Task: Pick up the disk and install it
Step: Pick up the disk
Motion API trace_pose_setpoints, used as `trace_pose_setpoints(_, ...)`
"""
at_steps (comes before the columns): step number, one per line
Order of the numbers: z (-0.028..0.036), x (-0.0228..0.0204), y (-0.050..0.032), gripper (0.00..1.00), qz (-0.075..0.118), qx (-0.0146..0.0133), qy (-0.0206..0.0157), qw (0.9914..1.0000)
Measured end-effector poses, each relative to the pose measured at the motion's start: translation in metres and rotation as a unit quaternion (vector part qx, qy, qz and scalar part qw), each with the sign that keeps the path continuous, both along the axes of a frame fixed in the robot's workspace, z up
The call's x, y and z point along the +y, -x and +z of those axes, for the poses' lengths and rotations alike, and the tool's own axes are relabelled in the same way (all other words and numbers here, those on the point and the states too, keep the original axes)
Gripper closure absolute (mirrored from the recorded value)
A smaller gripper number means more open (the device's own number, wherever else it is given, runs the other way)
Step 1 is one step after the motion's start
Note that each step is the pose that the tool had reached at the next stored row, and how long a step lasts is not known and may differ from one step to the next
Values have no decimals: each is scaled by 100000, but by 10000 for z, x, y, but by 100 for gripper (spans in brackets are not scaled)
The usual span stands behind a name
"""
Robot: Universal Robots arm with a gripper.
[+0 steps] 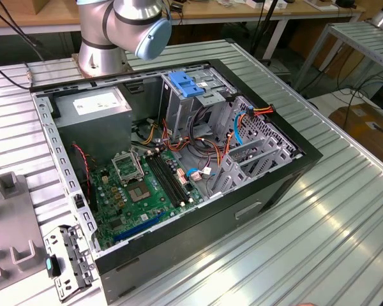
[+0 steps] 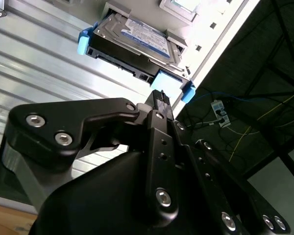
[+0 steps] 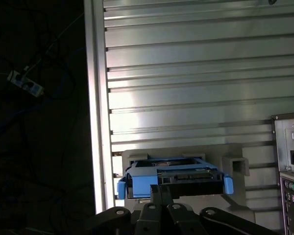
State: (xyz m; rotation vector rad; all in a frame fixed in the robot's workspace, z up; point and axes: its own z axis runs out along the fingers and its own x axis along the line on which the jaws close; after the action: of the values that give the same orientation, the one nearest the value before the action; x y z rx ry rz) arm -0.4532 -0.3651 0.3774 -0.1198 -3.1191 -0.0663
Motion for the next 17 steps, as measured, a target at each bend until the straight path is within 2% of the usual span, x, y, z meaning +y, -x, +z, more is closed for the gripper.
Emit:
trace_pose_setpoints(6, 0, 0, 1, 89, 599, 5, 5, 99998)
trace_pose_setpoints(9, 0, 0, 1, 89, 2509, -2, 0, 99969)
trace_pose_setpoints(11, -1, 0, 1, 89, 4435, -5, -3, 99902)
trace_pose_setpoints(14, 0, 0, 1, 89, 7355, 2, 1, 99729)
trace_pose_setpoints(16, 0, 0, 1, 89, 9397, 1, -1, 99557)
trace_pose_setpoints(17, 0, 0, 1, 89, 10839, 2, 0, 99411)
